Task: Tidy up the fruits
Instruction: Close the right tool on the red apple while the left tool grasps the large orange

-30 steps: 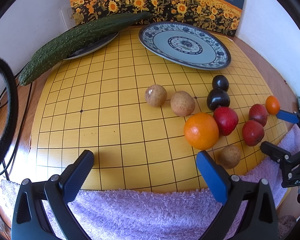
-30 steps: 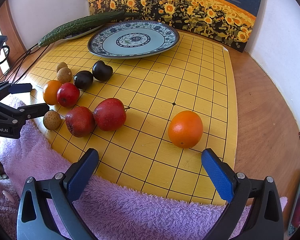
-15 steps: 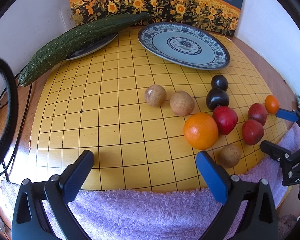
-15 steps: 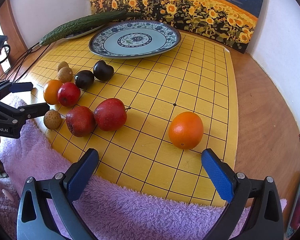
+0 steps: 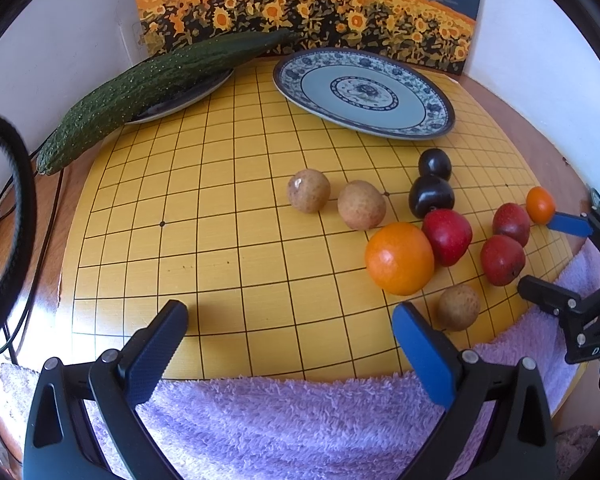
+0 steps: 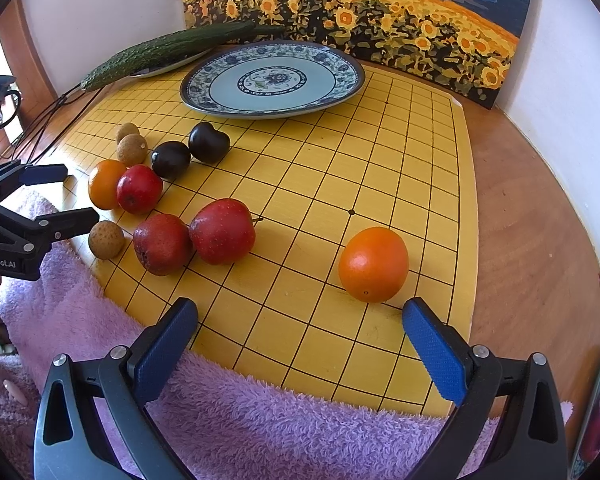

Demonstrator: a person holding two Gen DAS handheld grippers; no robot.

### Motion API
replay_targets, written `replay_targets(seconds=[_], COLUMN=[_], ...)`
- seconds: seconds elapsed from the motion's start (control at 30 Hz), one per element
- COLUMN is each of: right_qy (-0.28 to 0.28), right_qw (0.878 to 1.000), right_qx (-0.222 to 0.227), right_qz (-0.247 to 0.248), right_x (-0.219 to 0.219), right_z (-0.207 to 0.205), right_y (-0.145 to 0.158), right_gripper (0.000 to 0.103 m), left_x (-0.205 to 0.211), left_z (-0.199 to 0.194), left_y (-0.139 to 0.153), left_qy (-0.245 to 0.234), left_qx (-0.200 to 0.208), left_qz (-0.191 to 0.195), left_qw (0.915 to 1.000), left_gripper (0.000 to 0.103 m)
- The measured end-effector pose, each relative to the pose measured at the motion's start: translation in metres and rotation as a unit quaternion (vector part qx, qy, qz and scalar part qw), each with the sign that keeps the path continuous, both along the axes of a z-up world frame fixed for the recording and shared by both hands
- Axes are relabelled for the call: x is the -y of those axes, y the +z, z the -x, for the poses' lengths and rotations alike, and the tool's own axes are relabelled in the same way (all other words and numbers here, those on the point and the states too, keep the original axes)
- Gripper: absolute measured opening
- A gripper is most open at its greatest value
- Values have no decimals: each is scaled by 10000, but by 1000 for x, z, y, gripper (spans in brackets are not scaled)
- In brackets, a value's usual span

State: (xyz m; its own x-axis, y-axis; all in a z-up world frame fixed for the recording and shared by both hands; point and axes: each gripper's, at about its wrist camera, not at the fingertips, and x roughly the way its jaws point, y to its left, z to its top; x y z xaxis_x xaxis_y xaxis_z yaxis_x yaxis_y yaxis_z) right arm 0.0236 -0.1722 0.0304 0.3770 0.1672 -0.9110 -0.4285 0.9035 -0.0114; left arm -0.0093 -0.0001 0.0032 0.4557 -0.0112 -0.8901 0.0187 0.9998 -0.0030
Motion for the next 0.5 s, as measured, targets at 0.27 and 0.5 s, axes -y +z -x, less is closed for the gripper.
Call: replay_targets(seconds=[0.27, 0.5], right_qy=[275, 412], right_qw=[9996, 9990], right_qx=[43, 54], right_qz=[-99, -144], right_x=[-10, -16], right_z=[-2, -3], right_y=[6, 7], right_gripper=[78, 66], left_x=[-1, 13], left_z=[3, 2], left_y=[5, 17], left_qy=[-20, -179], left_qx=[-46, 148], left_qz=[299, 206], left_qw=[9995, 9995], left_gripper=[102, 99])
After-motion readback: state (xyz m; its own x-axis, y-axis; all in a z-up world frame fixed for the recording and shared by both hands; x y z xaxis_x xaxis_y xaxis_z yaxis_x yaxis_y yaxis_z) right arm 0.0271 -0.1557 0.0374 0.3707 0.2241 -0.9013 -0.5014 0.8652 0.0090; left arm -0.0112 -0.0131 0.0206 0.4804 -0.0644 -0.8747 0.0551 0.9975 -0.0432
